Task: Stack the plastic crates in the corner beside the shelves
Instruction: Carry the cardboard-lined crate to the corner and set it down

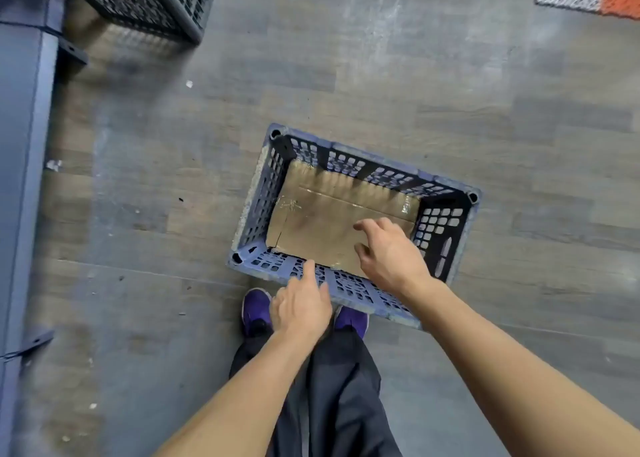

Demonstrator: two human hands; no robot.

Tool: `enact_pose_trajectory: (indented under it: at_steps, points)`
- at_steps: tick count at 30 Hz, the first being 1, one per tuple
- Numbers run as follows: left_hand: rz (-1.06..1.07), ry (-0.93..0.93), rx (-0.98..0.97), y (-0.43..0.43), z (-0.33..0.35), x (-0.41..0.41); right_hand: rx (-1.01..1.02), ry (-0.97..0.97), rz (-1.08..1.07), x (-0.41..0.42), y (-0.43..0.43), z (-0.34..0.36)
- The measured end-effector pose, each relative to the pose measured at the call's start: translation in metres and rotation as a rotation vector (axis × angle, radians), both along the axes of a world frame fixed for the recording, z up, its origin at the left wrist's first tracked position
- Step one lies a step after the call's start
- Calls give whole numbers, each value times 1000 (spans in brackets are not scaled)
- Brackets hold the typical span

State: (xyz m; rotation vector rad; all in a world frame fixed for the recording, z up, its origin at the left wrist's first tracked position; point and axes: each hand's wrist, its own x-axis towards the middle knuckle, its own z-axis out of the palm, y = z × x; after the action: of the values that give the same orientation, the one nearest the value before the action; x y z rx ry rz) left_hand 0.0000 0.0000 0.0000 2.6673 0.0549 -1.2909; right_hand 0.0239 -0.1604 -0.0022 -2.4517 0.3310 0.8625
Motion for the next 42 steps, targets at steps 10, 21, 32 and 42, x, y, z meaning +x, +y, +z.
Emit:
enact_pose_trajectory:
  at_steps: [10,21,32,42]
  points:
    - [399,174,141,-11,-113,3,-117,-42,89,27,-1,-110]
    - [975,208,63,-22,-139,-16,-182,-109,208,62,-5,-133]
    - [1217,-96,19,-33,-131,-18,-269,-204,255,91,-14,-143]
    - [984,-392,28,21,-131,62,-418,-166,182,109,-37,-143]
